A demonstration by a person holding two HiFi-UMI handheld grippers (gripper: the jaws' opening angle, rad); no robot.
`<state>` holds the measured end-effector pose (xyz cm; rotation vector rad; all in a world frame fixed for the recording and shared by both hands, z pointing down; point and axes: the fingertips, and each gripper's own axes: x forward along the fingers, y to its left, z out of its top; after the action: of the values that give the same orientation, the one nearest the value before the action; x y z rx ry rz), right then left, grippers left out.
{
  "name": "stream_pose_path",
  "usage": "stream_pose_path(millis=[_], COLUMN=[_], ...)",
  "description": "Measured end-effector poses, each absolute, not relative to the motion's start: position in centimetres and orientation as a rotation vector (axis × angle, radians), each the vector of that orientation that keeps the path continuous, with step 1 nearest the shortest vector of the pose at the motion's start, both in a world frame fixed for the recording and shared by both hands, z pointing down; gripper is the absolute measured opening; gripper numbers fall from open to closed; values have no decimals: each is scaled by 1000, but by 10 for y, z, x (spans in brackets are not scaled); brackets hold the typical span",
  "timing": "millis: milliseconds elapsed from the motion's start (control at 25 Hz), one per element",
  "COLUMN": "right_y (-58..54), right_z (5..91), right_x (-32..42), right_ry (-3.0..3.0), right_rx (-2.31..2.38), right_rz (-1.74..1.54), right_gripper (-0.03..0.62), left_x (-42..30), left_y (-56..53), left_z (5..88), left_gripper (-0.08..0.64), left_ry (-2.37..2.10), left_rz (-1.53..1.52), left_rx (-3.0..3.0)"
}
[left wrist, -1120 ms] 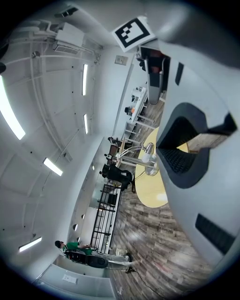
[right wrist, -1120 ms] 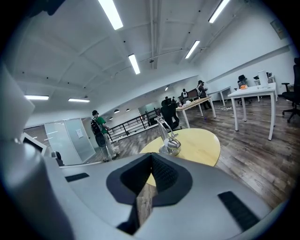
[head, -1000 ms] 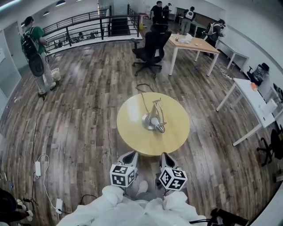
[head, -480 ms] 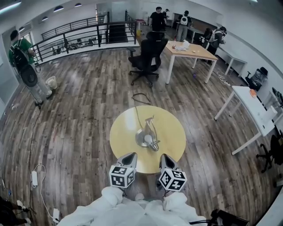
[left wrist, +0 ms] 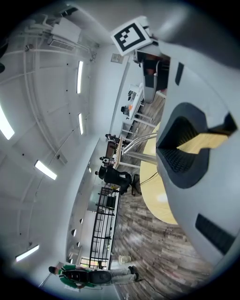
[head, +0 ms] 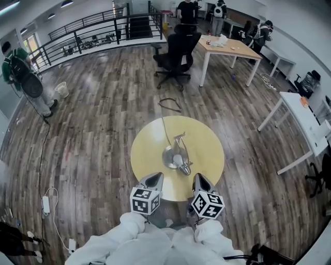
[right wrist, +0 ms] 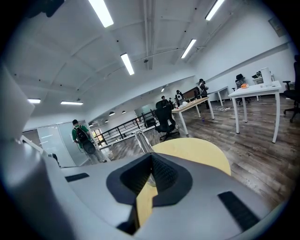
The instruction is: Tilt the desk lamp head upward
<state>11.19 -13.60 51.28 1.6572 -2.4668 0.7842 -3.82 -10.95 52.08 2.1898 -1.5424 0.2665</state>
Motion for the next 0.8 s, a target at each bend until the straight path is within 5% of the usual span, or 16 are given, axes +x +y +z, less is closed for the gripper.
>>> stream_pose_path(millis=[560, 600, 680, 800], right_y=[-163, -163, -164, -165], right_z=[526, 528, 533, 545], right_x=[111, 107, 99, 94], right_ry=[-2478, -2496, -2518, -2511], right_rx=[1651, 1615, 1557, 1494], right_rz=[731, 734, 774, 779], right_gripper=[24, 77, 191, 275], left_x=[-41, -39, -40, -45], left_y=[-160, -162, -164, -171], left_z=[544, 548, 557, 575], left_gripper=[26, 136, 187, 267], left_ry=[-1297, -1265, -1218, -1153], left_rz=[433, 449, 495, 626], left_rx=[2351, 2354, 2357, 2384])
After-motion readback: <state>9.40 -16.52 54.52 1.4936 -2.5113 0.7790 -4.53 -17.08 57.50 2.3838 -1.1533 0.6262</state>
